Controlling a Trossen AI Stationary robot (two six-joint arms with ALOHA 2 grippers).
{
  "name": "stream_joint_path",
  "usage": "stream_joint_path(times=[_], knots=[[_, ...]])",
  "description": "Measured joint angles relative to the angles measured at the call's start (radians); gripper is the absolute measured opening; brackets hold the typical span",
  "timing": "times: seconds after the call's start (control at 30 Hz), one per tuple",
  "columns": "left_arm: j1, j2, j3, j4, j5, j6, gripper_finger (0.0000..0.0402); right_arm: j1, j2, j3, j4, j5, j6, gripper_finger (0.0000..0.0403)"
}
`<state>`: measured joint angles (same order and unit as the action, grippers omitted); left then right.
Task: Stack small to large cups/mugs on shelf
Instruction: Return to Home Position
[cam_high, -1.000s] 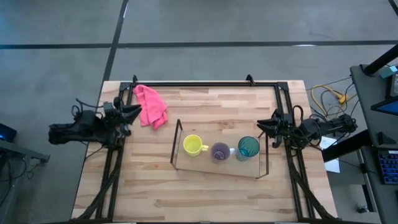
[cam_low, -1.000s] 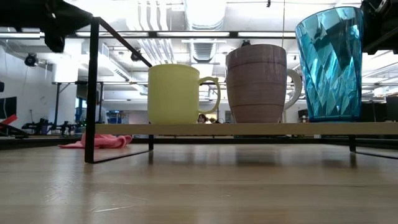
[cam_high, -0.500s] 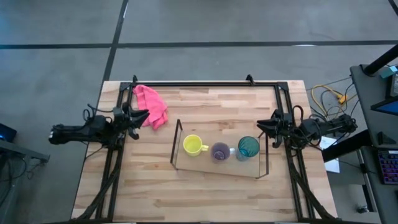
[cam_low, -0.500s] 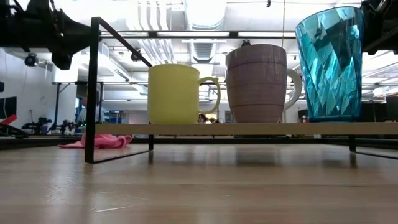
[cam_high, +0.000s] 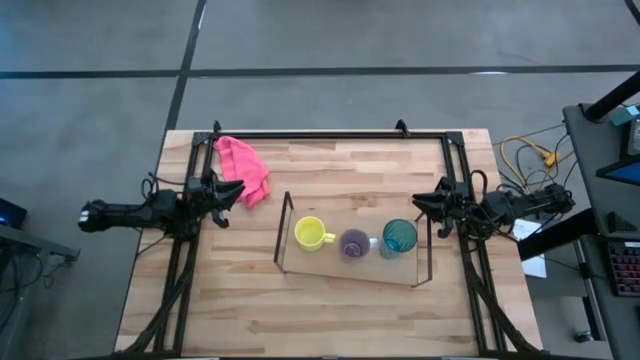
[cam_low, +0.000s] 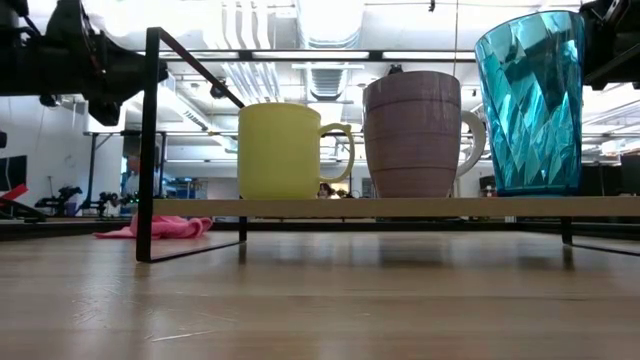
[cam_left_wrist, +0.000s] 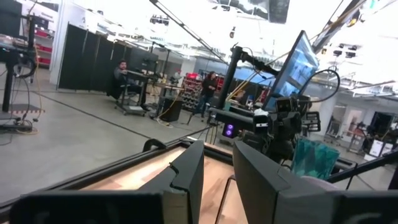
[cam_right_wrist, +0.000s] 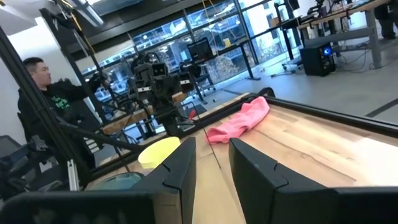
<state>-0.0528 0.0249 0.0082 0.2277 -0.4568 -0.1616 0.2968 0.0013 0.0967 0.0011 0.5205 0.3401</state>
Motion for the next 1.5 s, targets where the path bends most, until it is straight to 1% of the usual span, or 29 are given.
stream_joint_path(times=[0.23, 0.5, 0.77, 0.97, 1.37, 1.5], knots=[[0.000, 0.011, 0.000, -0.013, 0.016, 0.010, 0.0073, 0.000, 0.001, 0.000, -0.063, 0.002, 0.000, 0.0091], [0.000, 0.013, -0.002, -0.155, 0.018, 0.012, 0.0073, -0.001, -0.001, 0.003, -0.128, 0.006, -0.010, 0.0091], [0.000, 0.022, -0.001, -0.158, 0.018, 0.012, 0.0073, 0.000, -0.001, 0.006, -0.193, 0.000, 0.020, 0.0091], [0.000, 0.034, -0.001, -0.158, 0.018, 0.012, 0.0073, 0.000, -0.002, 0.006, -0.190, -0.001, -0.077, 0.0091], [0.000, 0.033, -0.002, -0.157, 0.015, 0.012, 0.0073, 0.000, -0.002, 0.005, -0.185, -0.001, -0.186, 0.0091], [0.000, 0.033, -0.002, -0.157, 0.014, 0.012, 0.0073, 0.000, -0.002, 0.011, -0.189, 0.004, -0.251, 0.0091]])
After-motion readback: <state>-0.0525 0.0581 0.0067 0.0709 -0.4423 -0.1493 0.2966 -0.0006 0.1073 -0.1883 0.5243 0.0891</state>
